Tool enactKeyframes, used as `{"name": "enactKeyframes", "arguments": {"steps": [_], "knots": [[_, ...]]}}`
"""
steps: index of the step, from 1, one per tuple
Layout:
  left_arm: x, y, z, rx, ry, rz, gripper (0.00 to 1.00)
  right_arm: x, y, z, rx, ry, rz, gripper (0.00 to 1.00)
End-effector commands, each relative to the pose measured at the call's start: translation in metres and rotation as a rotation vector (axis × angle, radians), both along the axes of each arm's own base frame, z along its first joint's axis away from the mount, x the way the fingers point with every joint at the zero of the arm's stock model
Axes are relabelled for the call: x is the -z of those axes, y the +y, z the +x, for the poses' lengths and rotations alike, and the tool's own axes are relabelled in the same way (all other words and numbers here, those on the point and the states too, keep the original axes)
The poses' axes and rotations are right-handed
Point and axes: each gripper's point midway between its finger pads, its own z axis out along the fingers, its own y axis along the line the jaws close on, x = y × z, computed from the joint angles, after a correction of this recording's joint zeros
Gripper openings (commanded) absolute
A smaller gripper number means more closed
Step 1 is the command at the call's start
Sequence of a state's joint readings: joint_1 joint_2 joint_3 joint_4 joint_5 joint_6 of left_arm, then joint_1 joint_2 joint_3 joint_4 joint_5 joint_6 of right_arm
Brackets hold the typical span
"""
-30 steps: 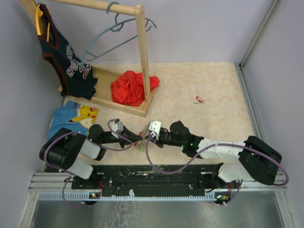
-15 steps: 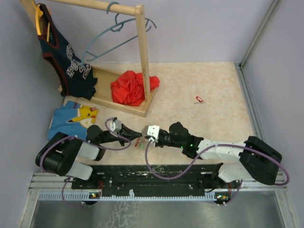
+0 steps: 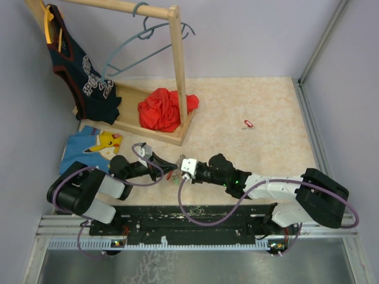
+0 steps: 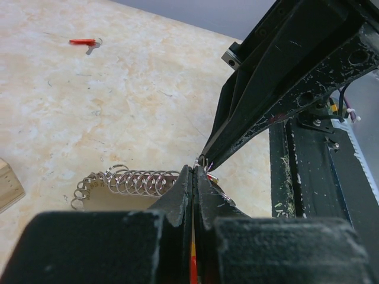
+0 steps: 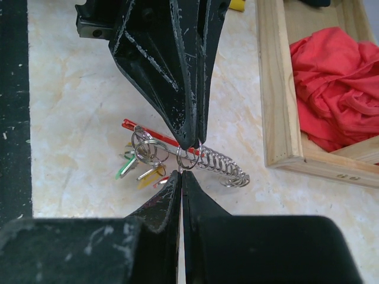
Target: Put the keys on the keyring
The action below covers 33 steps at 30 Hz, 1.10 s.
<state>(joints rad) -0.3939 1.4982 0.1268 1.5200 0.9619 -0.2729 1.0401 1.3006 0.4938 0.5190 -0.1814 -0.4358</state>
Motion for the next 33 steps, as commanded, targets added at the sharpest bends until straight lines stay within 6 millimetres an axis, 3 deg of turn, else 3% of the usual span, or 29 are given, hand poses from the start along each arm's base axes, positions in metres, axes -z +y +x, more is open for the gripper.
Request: {"name": "enactKeyframes", "arguments": {"steps": [1, 5, 11, 17, 33], "knots": [[-0.052, 0.002, 0.005, -0.061, -0.226, -0.134, 0.0, -0.029, 0.013, 0.007, 0.001, -0.089, 0.064, 0.0], [-0.058, 0.003, 0.006, -0.076, -0.22, -0.152, 0.0, -0.022, 0.015, 0.006, 0.0, -0.107, 0.016, 0.0], [-0.052, 0.006, 0.002, -0.084, -0.219, -0.14, 0.0, -0.046, 0.006, 0.013, 0.034, -0.18, 0.018, 0.0], [-0.051, 0.005, -0.001, -0.064, -0.219, -0.135, 0.12, -0.065, 0.001, 0.014, 0.022, -0.239, -0.014, 0.0], [-0.045, -0.003, -0.015, 0.089, -0.268, -0.072, 0.36, -0.07, 0.007, 0.002, -0.11, -0.257, -0.124, 0.0]]}}
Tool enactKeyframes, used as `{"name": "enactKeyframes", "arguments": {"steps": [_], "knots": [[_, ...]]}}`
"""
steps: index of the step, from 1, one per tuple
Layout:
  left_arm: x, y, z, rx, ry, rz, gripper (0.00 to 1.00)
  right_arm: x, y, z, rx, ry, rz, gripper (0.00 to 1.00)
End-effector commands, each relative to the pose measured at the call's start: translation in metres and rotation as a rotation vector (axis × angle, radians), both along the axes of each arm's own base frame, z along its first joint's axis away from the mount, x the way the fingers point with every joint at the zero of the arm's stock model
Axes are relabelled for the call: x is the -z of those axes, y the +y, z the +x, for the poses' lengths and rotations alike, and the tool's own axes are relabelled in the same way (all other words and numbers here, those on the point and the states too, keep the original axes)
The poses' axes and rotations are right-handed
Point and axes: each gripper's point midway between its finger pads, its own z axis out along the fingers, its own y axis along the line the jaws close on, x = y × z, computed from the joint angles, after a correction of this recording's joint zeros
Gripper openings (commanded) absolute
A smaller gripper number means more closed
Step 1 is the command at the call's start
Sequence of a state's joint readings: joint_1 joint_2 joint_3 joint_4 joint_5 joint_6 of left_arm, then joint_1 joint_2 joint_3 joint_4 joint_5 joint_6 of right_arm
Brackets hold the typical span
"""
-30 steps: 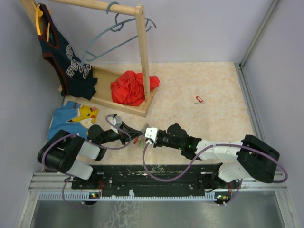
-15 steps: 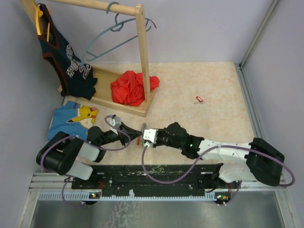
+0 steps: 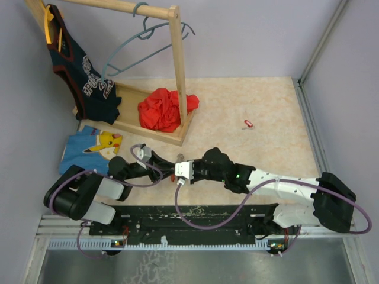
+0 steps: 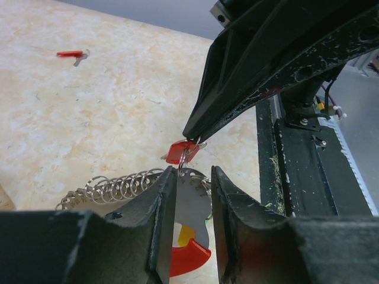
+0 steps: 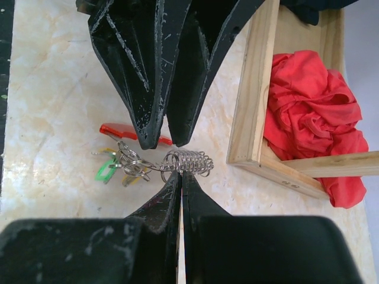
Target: Put the keys on the keyring
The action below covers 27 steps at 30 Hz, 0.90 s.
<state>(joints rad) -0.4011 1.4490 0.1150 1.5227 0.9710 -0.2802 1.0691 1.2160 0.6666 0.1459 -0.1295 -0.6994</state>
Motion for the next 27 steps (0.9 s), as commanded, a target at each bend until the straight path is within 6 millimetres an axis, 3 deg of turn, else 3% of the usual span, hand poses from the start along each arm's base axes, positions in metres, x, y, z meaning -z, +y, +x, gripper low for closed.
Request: {"name": "enactKeyframes", "arguments": {"steps": [1, 7, 27], "knots": [[-0.035, -0.003, -0.008, 0.081, -0.243, -0.054, 0.37, -0.039, 0.015, -0.003, -0.058, -0.056, 0.062, 0.0], [-0.029, -0.007, -0.005, 0.108, -0.267, -0.03, 0.41, -0.039, 0.016, -0.006, -0.078, -0.052, 0.058, 0.0], [-0.006, -0.015, -0.005, 0.201, -0.186, 0.033, 0.34, -0.046, 0.019, -0.006, -0.091, -0.056, 0.067, 0.0]]}}
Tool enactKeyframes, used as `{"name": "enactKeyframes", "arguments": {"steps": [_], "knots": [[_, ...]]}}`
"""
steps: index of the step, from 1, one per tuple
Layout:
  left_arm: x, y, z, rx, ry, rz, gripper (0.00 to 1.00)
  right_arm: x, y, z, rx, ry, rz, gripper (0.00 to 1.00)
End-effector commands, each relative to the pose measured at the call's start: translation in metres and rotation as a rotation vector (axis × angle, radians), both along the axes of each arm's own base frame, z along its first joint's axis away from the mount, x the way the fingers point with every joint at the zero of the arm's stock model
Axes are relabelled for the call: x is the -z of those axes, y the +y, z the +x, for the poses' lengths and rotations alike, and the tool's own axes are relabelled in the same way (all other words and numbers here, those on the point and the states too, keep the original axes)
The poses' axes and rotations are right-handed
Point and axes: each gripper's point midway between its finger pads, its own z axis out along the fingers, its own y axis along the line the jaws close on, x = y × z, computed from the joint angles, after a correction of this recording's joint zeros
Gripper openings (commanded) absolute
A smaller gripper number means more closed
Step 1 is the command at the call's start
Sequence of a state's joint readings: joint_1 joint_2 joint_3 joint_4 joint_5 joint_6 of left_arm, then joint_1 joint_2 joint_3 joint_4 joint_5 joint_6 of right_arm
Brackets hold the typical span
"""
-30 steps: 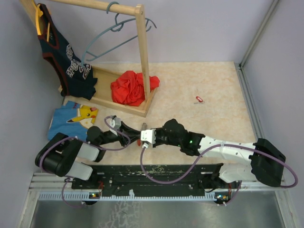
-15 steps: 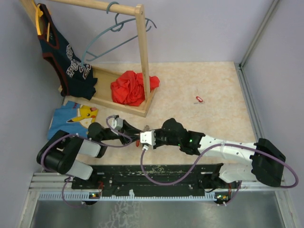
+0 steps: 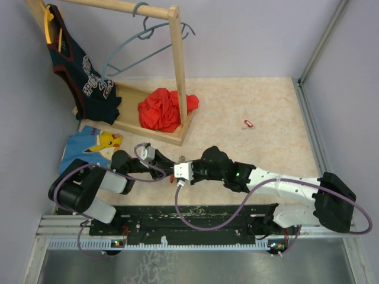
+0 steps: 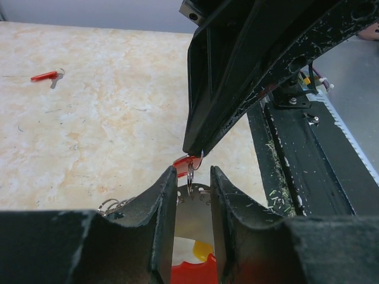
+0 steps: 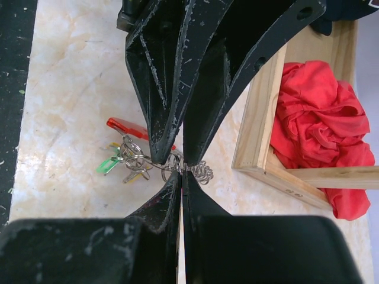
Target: Put the keys on the keyring
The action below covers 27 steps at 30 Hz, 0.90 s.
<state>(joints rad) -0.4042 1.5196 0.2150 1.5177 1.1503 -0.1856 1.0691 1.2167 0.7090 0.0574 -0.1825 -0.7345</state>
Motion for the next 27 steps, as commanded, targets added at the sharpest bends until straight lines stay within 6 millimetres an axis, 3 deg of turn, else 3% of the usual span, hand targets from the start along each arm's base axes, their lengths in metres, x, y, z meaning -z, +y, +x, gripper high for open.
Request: {"name": "enactKeyframes", "arguments": {"steps": [1, 10, 16, 27], "knots": [[-0.002, -0.003, 0.0, 0.031, -0.055, 0.002, 0.34, -0.045, 0.017, 0.002, -0.03, -0.064, 0.111, 0.0], [0.007, -0.007, 0.008, 0.004, -0.054, 0.053, 0.3, -0.046, 0.018, 0.001, -0.036, -0.063, 0.112, 0.0], [0.006, -0.007, 0.008, 0.002, -0.06, 0.055, 0.0, -0.041, 0.014, 0.001, -0.024, -0.054, 0.091, 0.0], [-0.008, -0.005, 0.01, -0.047, -0.053, 0.007, 0.0, -0.004, -0.015, 0.002, 0.079, 0.009, -0.007, 0.0]]}}
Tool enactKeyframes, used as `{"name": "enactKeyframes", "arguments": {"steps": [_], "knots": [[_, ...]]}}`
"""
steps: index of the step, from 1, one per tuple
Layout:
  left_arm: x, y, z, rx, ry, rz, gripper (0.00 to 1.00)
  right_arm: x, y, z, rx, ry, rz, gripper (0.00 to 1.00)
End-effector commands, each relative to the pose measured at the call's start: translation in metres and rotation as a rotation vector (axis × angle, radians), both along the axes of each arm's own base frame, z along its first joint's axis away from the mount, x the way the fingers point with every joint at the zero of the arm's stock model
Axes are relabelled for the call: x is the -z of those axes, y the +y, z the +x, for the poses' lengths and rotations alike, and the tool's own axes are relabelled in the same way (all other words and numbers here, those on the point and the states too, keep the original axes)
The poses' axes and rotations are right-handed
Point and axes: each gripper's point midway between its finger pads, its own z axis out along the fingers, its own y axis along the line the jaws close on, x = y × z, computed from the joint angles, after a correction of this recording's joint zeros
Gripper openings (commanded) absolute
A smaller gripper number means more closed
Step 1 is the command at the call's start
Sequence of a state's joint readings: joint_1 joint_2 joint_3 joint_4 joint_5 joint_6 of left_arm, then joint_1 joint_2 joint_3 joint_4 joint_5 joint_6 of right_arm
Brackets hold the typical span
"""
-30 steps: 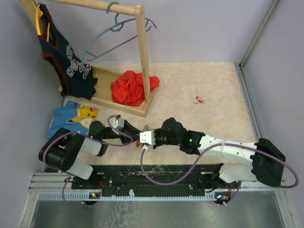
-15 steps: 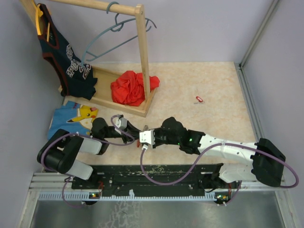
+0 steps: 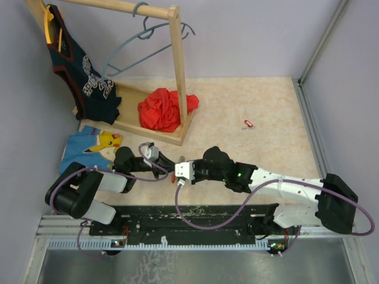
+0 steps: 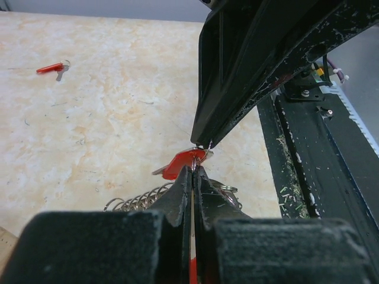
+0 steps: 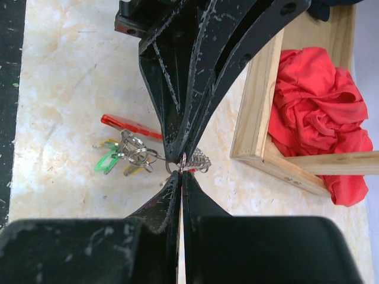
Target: Put the keys on the keyring
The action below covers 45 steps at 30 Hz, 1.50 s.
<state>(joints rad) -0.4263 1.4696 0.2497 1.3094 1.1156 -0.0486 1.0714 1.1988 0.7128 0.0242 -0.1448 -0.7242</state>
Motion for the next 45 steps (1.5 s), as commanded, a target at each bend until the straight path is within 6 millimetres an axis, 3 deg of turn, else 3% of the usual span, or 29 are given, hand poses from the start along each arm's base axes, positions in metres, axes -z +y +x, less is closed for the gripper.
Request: {"name": "enactKeyframes", "arguments": {"steps": [1, 10, 17, 24, 28, 32, 38, 45], "knots": [[-0.017, 0.001, 0.0, -0.029, -0.037, -0.048, 0.0, 0.0, -0.009, -0.002, 0.042, 0.016, 0.002, 0.0], [-0.026, 0.005, 0.009, -0.115, -0.024, -0.076, 0.0, 0.027, -0.007, -0.008, 0.026, 0.079, -0.042, 0.0], [-0.035, 0.007, 0.009, -0.145, -0.024, -0.117, 0.0, 0.031, 0.001, -0.007, 0.02, 0.092, -0.021, 0.0], [-0.031, 0.008, 0.007, -0.143, -0.006, -0.131, 0.0, 0.007, 0.002, 0.001, 0.054, 0.05, 0.081, 0.0], [-0.026, 0.008, 0.002, -0.124, -0.006, -0.124, 0.17, -0.011, 0.003, 0.005, 0.045, 0.006, 0.096, 0.0], [-0.021, 0.008, 0.001, -0.113, -0.009, -0.107, 0.26, -0.026, 0.008, 0.005, 0.016, -0.02, 0.093, 0.0], [-0.013, 0.007, 0.003, -0.092, -0.005, -0.053, 0.35, -0.034, 0.011, 0.005, -0.011, -0.034, 0.071, 0.0], [-0.01, 0.004, -0.004, -0.03, 0.009, -0.022, 0.37, -0.042, 0.013, 0.006, -0.025, -0.045, 0.059, 0.0]]}}
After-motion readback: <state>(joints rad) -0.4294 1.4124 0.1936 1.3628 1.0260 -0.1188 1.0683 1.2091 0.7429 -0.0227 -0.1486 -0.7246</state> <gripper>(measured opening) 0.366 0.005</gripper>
